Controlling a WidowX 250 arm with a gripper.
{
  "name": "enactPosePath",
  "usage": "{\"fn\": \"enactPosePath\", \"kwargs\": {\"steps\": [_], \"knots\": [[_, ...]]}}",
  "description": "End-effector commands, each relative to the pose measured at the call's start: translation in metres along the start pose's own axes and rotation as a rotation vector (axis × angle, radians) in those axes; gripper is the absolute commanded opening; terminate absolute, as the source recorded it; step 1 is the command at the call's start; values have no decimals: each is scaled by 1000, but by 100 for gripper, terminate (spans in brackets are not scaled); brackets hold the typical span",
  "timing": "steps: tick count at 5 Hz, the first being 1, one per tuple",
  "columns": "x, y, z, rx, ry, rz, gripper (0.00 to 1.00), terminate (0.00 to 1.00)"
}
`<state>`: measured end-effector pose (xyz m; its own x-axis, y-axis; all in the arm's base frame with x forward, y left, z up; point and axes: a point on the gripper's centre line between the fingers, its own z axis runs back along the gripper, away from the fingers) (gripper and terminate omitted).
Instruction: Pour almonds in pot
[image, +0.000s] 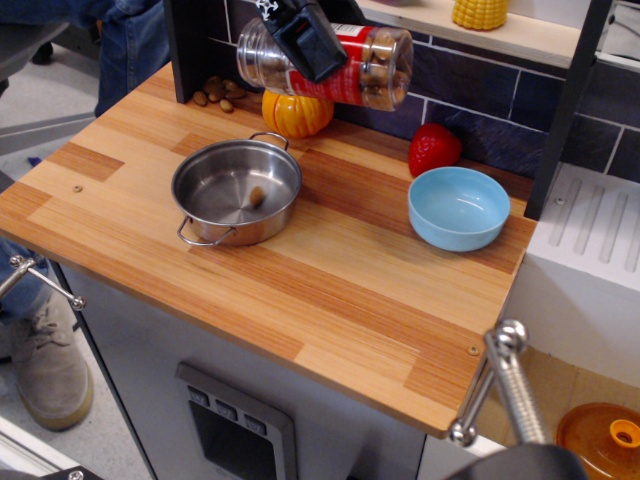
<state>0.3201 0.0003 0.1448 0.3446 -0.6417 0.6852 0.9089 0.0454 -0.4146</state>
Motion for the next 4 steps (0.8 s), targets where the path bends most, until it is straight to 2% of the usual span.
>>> {"fn": "enactPosePath", "kwargs": {"steps": [1, 4], "knots": [[8, -15, 19, 57, -74, -42, 0, 0], [12, -15, 23, 116, -154, -8, 0, 0]]}}
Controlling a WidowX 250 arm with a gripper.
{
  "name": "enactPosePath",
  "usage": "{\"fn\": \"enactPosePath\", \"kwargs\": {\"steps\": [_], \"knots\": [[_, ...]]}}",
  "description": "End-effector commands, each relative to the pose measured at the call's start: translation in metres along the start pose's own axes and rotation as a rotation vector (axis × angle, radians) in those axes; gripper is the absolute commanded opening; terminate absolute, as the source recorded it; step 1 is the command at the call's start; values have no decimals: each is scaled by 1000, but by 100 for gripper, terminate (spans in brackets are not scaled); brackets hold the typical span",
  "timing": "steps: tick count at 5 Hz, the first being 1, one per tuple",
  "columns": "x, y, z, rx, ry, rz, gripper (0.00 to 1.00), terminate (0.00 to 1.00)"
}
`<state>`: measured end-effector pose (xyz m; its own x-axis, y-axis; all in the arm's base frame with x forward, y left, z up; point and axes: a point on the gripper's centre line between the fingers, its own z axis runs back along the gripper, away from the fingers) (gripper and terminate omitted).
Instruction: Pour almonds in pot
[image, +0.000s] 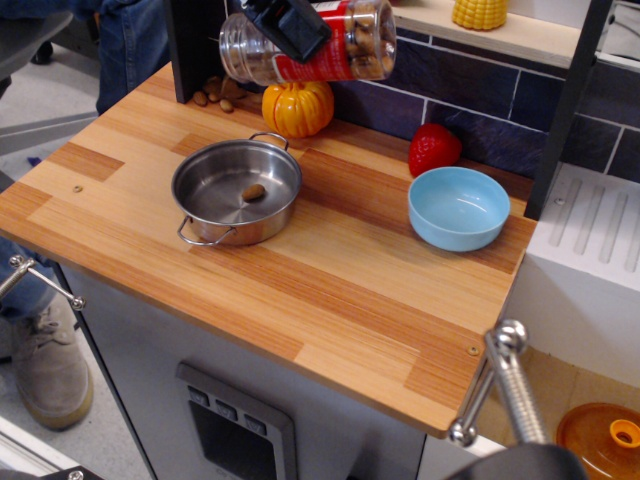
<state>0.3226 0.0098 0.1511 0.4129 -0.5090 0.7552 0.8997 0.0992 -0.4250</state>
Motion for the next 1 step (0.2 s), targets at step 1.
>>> {"fn": "enactPosePath", "kwargs": {"steps": [1], "knots": [[15, -15, 6, 98, -10, -35, 0, 100]]}}
